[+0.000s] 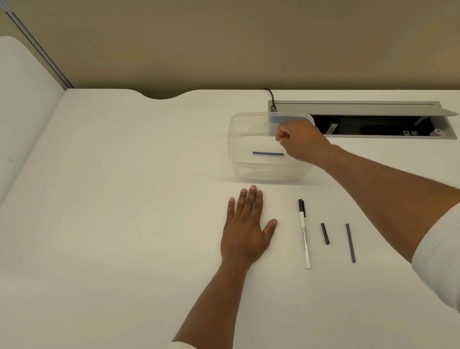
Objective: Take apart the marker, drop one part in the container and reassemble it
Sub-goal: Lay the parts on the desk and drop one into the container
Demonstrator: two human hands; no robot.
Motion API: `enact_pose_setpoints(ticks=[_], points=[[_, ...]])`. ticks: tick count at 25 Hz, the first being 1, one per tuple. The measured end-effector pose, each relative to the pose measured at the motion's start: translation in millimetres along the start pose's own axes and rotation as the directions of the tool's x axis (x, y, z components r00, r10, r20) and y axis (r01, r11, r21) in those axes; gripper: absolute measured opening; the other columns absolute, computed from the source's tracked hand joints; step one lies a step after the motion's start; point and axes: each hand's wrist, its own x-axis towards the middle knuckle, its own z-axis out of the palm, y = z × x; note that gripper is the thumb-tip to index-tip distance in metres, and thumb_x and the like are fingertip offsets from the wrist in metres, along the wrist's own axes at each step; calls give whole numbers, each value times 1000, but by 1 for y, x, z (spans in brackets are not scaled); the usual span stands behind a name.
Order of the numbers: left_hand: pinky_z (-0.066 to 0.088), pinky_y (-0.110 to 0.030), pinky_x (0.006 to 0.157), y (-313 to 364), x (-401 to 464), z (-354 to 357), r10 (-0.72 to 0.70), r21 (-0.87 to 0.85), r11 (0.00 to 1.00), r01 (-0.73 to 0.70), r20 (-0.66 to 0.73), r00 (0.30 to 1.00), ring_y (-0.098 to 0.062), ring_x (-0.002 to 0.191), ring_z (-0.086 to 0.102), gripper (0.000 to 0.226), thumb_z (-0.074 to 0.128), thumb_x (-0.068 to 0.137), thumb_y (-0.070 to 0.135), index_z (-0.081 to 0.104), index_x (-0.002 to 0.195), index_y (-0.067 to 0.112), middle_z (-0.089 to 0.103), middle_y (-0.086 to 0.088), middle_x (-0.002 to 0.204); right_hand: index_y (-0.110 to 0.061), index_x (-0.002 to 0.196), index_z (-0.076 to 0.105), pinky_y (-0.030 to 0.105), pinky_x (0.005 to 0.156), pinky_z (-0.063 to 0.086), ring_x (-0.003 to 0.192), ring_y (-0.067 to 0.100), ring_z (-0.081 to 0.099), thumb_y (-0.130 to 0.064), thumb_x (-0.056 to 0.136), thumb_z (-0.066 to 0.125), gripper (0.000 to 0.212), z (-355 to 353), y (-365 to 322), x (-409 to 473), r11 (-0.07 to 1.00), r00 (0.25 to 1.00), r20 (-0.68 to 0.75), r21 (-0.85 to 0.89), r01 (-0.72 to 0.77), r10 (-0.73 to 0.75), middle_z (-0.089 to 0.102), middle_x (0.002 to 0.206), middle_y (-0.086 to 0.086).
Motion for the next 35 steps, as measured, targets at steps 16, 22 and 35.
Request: enact_pose_setpoints(ticks=[16,22,35], points=[[-8,-38,122,10,-12,2,-38,10,999,38,27,999,-16,150,-13,71,22,99,52,-2,156,17,-8,1,164,-14,108,65,35,94,49,106,20,58,-7,90,50,25,-29,34,-98,985,945,-327,169,47,11,67,109,1],[-8,-37,122,12,-36,3,-17,19,1000,17,16,1000,-15,150,-12,70,25,99,50,-2,156,17,-7,1,164,-10,108,64,39,96,50,105,22,60,-3,90,52,23,-9,64,-160,976,944,-310,212,-45,111,67,111,4],[-6,-36,122,16,-79,3,-22,17,1000,21,15,1000,-14,150,-11,69,29,100,46,1,156,17,-5,1,164,-12,118,58,36,98,44,116,24,55,-8,89,56,30,48,107,-265,947,940,-164,174,-270,299,62,121,3]])
